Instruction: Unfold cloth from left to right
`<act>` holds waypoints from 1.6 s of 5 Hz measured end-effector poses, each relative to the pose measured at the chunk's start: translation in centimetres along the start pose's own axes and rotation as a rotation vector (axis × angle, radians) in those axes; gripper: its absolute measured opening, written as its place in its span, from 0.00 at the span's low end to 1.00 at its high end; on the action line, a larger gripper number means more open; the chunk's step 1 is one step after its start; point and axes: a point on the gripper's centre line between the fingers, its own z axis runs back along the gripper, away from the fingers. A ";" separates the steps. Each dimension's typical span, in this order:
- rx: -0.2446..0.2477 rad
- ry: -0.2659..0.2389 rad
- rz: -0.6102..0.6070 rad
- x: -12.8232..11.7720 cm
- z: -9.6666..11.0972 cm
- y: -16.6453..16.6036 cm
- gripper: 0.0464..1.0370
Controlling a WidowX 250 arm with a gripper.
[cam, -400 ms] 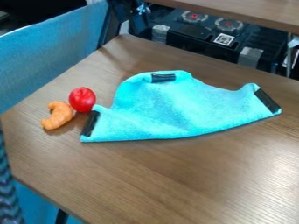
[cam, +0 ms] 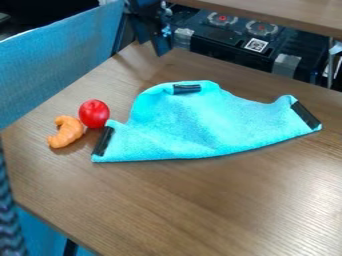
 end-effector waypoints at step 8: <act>0.190 0.112 -0.065 -0.1 -8.3 -1.3 0.91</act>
